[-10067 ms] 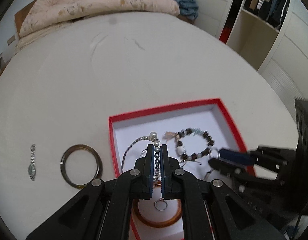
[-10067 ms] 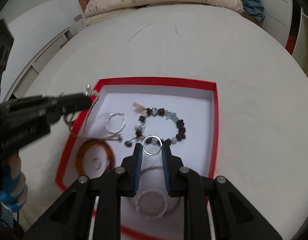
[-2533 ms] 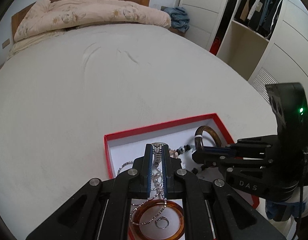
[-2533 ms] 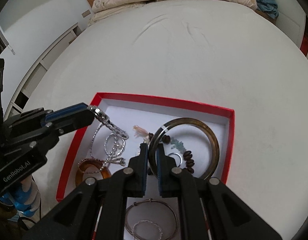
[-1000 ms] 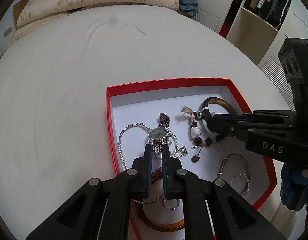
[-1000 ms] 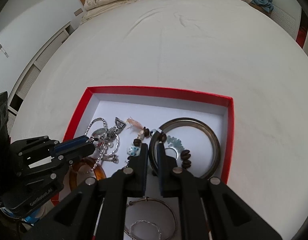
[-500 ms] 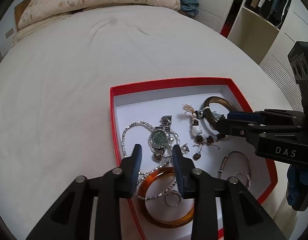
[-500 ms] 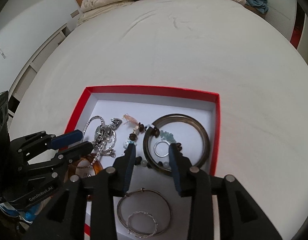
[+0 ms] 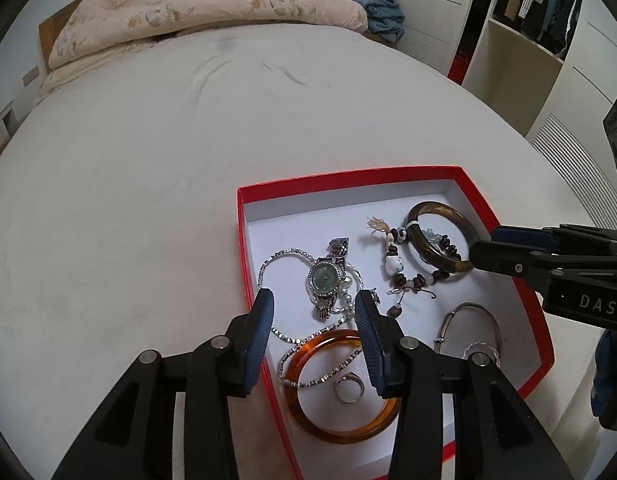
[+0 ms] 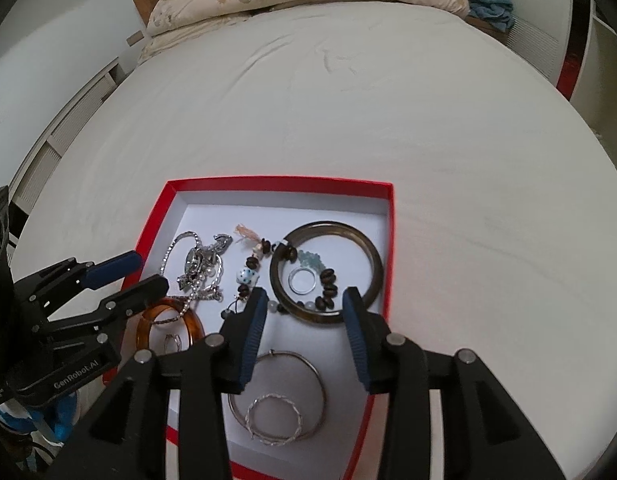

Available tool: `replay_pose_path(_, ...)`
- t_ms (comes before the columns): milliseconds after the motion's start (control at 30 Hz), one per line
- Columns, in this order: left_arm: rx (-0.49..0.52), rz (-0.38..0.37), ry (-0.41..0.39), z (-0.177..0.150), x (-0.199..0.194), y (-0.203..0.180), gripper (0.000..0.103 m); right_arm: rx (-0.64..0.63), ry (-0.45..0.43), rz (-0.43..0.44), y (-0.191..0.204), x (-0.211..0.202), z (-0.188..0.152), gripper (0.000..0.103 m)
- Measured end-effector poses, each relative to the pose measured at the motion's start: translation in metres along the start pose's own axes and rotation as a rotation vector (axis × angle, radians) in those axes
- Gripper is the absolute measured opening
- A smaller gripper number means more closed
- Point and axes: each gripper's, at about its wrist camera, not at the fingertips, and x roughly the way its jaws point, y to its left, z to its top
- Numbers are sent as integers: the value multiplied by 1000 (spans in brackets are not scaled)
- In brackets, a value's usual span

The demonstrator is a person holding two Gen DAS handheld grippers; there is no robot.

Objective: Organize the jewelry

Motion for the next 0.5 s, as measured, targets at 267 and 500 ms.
replay_pose_path(267, 15, 40, -1, -1, -21, -5, 64, 15, -16, -9, 7, -19, -12, 48)
replay_pose_path(500, 3, 102, -35, -14, -53, 0, 68, 24, -30, -8, 26, -37, -27, 54)
